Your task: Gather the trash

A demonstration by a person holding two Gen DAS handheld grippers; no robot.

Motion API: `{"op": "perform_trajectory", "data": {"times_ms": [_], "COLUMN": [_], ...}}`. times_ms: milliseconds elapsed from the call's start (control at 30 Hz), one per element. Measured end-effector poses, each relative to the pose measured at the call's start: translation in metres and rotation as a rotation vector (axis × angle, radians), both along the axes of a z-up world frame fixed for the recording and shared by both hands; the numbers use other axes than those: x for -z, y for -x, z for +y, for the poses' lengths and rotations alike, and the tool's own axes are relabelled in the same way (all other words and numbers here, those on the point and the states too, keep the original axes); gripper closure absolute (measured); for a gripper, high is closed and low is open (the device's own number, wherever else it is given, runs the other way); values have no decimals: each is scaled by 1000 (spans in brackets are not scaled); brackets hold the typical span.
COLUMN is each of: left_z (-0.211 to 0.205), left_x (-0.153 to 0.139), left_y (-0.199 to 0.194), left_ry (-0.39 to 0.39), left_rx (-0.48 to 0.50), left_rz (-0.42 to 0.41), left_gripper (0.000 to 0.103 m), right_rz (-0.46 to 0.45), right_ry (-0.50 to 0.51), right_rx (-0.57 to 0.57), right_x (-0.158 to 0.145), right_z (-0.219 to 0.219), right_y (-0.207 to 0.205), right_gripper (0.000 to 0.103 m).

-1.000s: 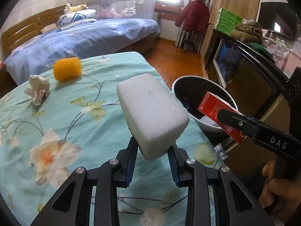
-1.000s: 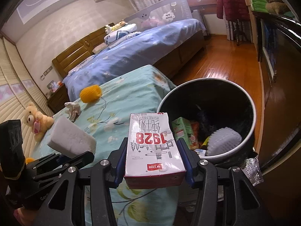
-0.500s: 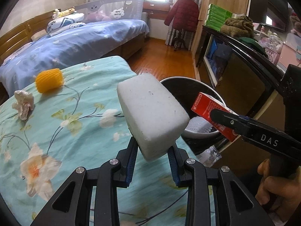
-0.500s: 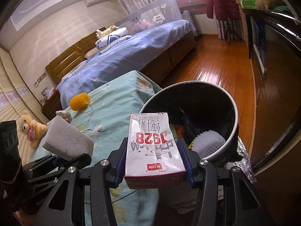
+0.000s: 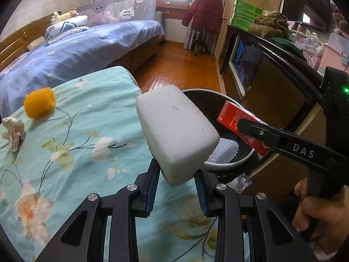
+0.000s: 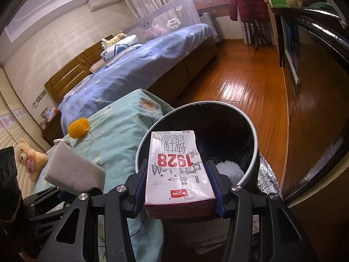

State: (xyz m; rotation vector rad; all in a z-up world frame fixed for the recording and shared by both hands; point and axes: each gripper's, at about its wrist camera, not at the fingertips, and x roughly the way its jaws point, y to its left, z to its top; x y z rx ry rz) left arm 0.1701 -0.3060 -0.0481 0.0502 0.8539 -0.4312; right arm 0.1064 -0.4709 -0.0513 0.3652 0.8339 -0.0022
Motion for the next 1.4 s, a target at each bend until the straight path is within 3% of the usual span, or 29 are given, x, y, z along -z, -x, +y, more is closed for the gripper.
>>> {"op": "perform_trajectory", "data": {"times_ms": [500,1400], "left_z": [-33,-56], "left_x": [6,10], "left_y": [-25,-46], "left_ry": [-35,-60], "left_rx": [37,59], "left_rz": [11,28], "left_gripper": [72,71], "right_rz": [32,62], "right_ry": [17,-3], "right_rx": [24,28], "right_x": [4,12], "right_z": [-22,-37], "right_y": [-15,-34], "right_gripper": [52,52]}}
